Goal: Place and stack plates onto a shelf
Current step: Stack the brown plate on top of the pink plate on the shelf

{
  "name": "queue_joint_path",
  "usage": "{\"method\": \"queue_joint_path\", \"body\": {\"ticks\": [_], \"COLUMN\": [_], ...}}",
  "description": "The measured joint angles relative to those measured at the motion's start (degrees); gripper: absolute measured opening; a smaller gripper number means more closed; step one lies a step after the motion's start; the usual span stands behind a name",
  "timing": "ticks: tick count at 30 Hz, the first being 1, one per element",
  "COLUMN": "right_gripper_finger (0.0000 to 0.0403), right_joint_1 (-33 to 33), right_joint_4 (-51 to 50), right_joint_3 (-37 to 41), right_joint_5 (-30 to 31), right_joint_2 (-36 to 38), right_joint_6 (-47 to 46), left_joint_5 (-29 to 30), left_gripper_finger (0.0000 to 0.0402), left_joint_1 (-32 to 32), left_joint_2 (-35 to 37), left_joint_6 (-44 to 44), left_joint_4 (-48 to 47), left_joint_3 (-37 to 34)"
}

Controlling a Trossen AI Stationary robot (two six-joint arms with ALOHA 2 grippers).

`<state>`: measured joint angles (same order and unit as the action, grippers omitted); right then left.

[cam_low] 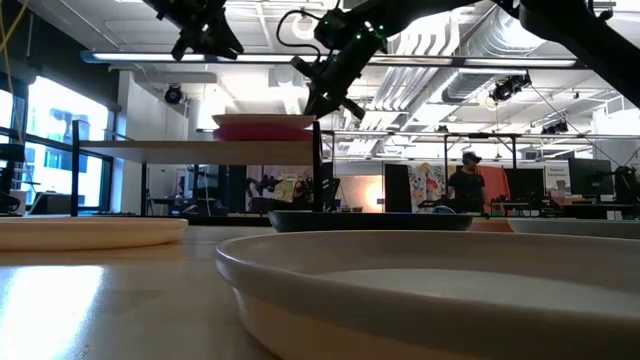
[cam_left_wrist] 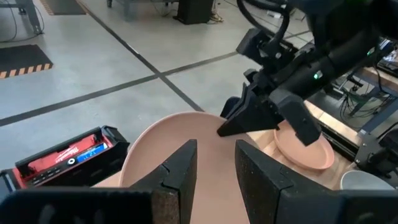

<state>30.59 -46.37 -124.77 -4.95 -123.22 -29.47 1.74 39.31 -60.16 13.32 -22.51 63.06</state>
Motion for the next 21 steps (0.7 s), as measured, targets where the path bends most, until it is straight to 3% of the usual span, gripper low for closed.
{"method": "queue_joint_path", "body": {"ticks": [13, 21], "right_gripper_finger": [0.0001, 0.0066], "right_joint_1": [0.15, 0.17], "right_joint_4": [0.31, 1.57], "right_joint_3": [0.0, 0.0], "right_joint_5": [0.24, 0.24], "right_joint_2": [-0.24, -0.24], "right_joint_6": [2.35, 2.51], "left_joint_5": [0.39, 1.14], "left_gripper_finger": [0.0099, 0.0099], "left_joint_1": [0.0, 0.0], "left_joint_2": [-0.02, -0.02], "left_joint_6": [-0.07, -0.06], "left_joint_4": [-0.35, -0.34], "left_joint_3": [0.01, 0.01]}}
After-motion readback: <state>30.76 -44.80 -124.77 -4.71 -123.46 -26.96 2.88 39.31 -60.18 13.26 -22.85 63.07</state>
